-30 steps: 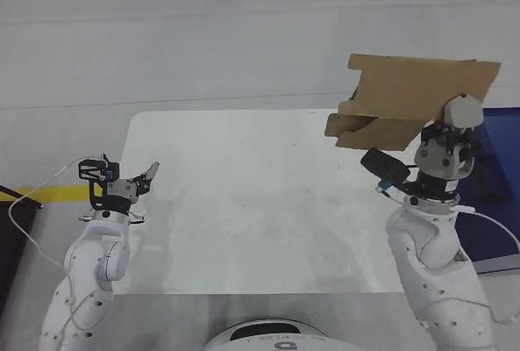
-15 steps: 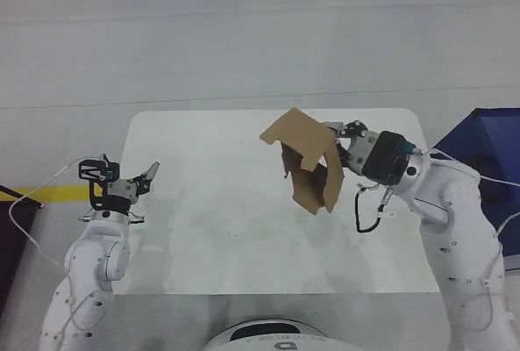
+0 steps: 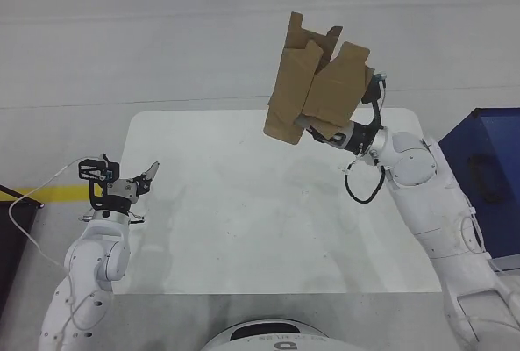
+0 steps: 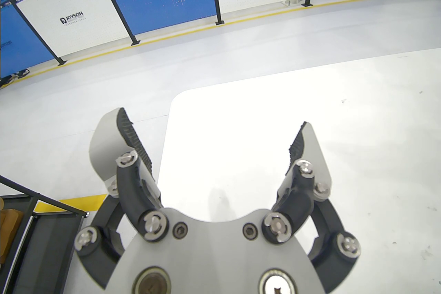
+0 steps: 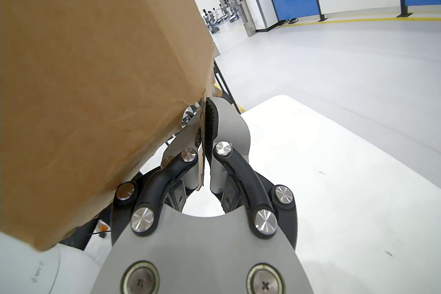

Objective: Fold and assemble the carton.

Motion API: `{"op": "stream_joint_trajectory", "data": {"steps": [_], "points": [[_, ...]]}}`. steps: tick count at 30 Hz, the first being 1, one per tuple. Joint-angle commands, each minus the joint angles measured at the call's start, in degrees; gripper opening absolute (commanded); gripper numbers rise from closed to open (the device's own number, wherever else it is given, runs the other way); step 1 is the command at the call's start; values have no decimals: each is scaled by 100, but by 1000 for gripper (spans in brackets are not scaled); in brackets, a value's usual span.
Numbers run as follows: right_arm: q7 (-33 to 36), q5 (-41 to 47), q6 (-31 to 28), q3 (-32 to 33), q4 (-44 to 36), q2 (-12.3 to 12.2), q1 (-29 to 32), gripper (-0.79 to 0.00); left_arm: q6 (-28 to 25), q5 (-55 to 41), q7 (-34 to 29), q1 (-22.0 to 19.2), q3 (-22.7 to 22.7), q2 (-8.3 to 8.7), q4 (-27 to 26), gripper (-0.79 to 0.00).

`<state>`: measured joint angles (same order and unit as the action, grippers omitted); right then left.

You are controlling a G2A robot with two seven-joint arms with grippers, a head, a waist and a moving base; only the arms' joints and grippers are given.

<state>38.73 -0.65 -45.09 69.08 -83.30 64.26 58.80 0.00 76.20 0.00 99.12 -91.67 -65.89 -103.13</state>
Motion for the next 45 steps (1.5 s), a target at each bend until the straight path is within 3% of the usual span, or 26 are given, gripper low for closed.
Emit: {"op": "stream_joint_trajectory", "data": {"steps": [1, 10, 13, 16, 21, 23, 26, 27, 31, 37, 41, 45], "points": [[94, 121, -71, 22, 31, -16, 9, -785, 0, 0, 0, 0, 0, 0, 0, 0], [103, 142, -167, 178, -148, -76, 116, -785, 0, 0, 0, 0, 0, 0, 0, 0], [-117, -259, -92, 372, -184, -103, 129, -785, 0, 0, 0, 0, 0, 0, 0, 0], [-1012, -1853, 321, 892, -383, -144, 257, -785, 0, 0, 0, 0, 0, 0, 0, 0], [-3577, -5221, 2195, 1568, -1286, -157, 1378, -785, 0, 0, 0, 0, 0, 0, 0, 0], [-4176, -6719, 3131, 1664, -1733, -173, 1793, -785, 0, 0, 0, 0, 0, 0, 0, 0], [-4658, -8387, 4378, 1754, -2102, -182, 2259, -785, 0, 0, 0, 0, 0, 0, 0, 0], [-4789, -8594, 4550, 1686, -2212, -172, 2382, -785, 0, 0, 0, 0, 0, 0, 0, 0], [-4770, -9838, 5737, 1753, -2350, -149, 2604, -785, 0, 0, 0, 0, 0, 0, 0, 0], [-4081, -12344, 7449, 1637, -2301, -84, 2767, -785, 0, 0, 0, 0, 0, 0, 0, 0], [-3560, -13467, 8009, 1492, -2193, -12, 2751, -785, 0, 0, 0, 0, 0, 0, 0, 0], [-3246, -13962, 8160, 1401, -2161, 52, 2728, -785, 0, 0, 0, 0, 0, 0, 0, 0]]}}
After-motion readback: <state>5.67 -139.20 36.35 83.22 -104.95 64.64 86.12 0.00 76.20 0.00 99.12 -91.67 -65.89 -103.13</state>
